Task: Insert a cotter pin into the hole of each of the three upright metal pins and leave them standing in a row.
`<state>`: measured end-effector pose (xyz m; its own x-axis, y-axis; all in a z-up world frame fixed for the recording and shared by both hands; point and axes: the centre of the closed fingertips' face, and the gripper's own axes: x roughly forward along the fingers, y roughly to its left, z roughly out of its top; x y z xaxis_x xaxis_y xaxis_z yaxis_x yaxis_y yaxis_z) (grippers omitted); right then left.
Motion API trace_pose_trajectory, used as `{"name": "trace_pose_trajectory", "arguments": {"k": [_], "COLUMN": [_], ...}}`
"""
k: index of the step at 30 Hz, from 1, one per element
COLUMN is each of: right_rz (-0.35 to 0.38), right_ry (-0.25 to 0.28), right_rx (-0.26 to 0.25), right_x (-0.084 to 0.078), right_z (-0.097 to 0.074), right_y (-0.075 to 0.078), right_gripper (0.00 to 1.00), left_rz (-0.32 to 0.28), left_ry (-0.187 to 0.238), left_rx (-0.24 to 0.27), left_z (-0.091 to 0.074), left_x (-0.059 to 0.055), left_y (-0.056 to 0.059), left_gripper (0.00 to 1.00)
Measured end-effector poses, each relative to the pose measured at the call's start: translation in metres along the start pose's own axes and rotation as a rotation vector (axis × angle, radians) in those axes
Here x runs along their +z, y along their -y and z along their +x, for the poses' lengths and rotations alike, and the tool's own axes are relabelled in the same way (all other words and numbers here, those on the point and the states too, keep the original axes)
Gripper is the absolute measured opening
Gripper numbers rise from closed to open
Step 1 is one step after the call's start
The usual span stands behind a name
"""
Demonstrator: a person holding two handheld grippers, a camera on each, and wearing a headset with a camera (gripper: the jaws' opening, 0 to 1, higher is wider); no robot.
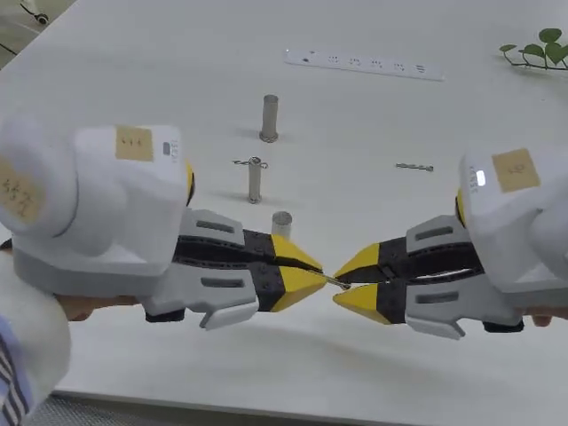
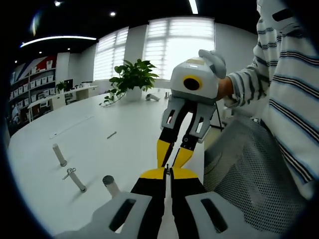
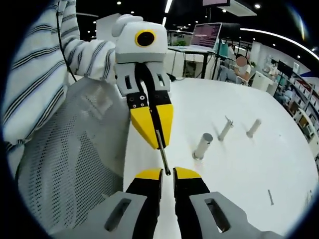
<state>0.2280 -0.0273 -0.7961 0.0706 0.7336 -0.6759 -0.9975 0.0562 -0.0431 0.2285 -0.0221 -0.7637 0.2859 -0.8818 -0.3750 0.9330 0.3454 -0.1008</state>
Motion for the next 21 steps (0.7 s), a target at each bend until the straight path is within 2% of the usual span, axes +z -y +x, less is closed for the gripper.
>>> {"name": "trace_pose_trajectory", "arguments": {"k": [10, 16, 21], "right_rz": [-0.026, -0.080, -0.110], "right_ry": [0.003, -0.018, -0.039], "right_rx": [0.051, 0.108, 0.143], "right_x": [0.002, 0.001, -0.001], "right_z": [0.002, 0.002, 0.002], "right_y": [-0.010, -0.018, -0.023], "right_gripper": [0.06, 0.04, 0.04], "left_rz": [0.030, 0.078, 0.095], "left_ry": [-0.021, -0.099, -0.126], "left_rx": [-0.032, -0.077, -0.096], "left_z": [-0.003, -0.006, -0.005], "left_x": [-0.004, -0.018, -0.022], "left_y": [0.005, 0.011, 0.015], "left_gripper": [0.01, 0.01, 0.01]}}
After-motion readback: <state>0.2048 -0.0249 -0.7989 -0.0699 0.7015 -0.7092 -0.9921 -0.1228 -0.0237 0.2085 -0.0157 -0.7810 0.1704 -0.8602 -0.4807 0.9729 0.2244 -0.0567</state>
